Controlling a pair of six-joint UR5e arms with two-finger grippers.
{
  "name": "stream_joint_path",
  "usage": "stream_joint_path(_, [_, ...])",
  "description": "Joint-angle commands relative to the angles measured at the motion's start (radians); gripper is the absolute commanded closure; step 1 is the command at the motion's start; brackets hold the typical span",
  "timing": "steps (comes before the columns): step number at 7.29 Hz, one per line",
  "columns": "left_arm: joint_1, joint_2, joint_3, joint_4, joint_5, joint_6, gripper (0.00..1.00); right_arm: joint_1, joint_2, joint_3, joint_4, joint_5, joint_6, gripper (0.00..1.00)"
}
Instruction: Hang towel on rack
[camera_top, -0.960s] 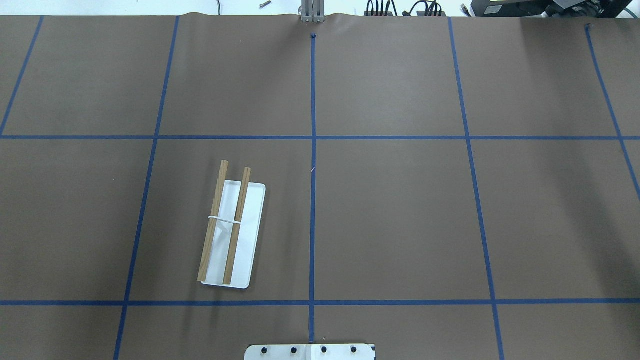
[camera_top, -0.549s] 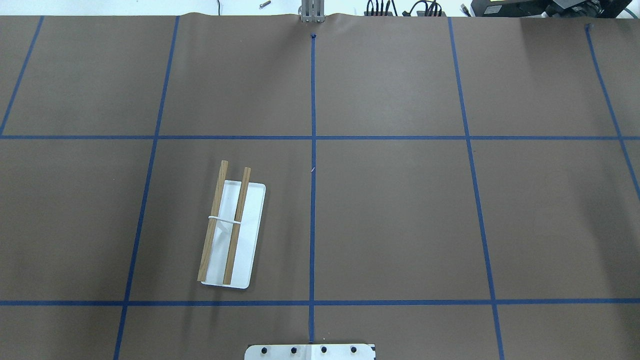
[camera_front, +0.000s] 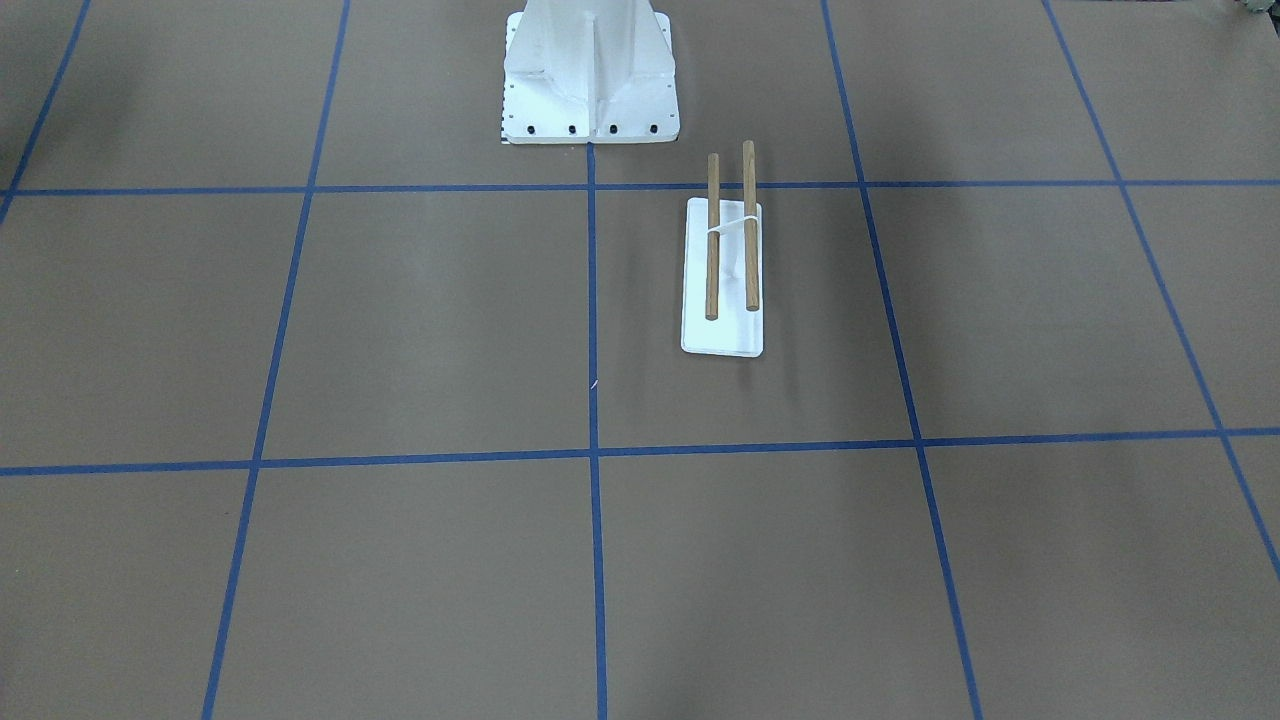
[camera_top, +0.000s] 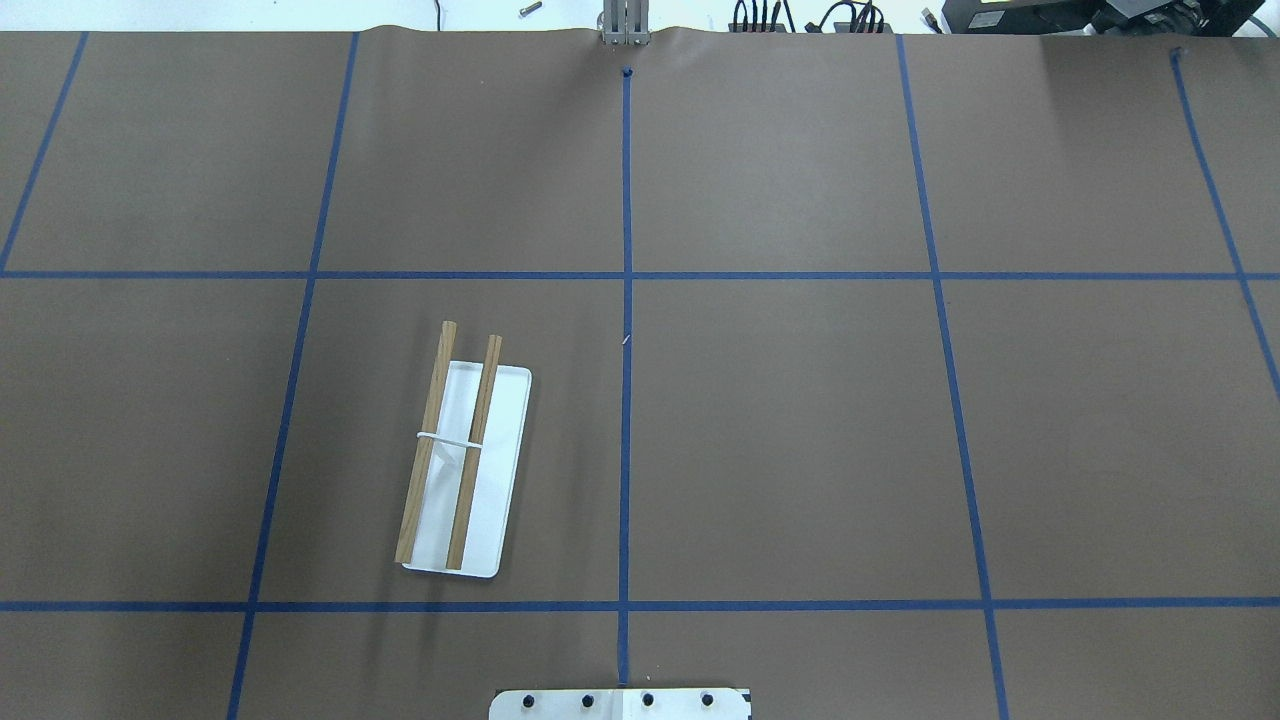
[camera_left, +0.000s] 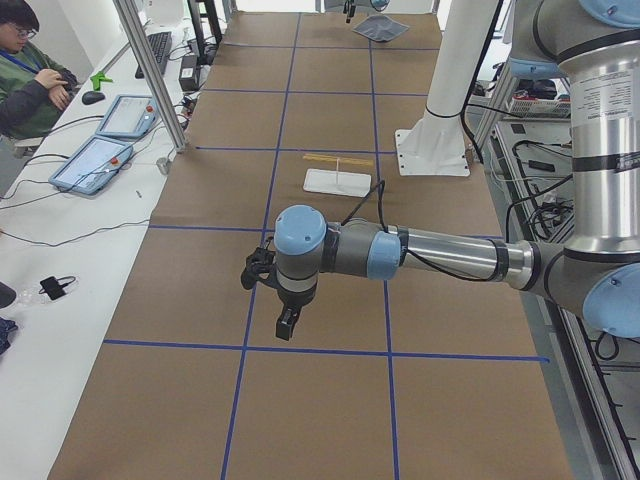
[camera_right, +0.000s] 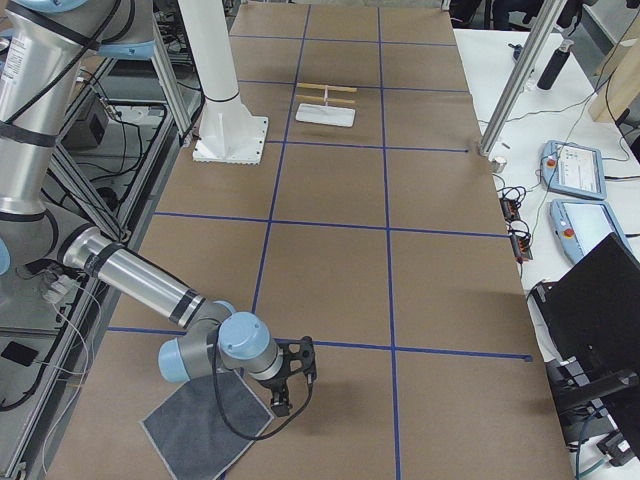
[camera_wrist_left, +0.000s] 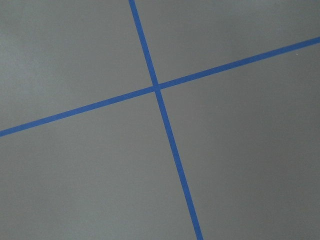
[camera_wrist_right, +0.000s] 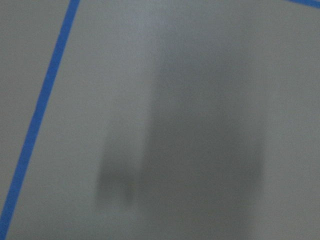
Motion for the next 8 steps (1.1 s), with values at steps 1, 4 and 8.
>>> stream_joint_path(1, [0.0, -0.001, 0.001, -0.008, 0.0, 0.0, 0.01, 0.055, -0.045, -0.086, 0.092, 0.045, -0.002, 0.08])
stream_joint_path(4, [0.005, -0.001, 0.001, -0.015, 0.0, -0.002, 0.01, 0.166, -0.082, -0.125, 0.077, 0.048, -0.132, 0.13])
stream_joint_path(8, [0.015, -0.002, 0.003, -0.017, 0.0, -0.002, 0.01, 0.419, 0.018, -0.168, -0.205, -0.006, -0.52, 0.13])
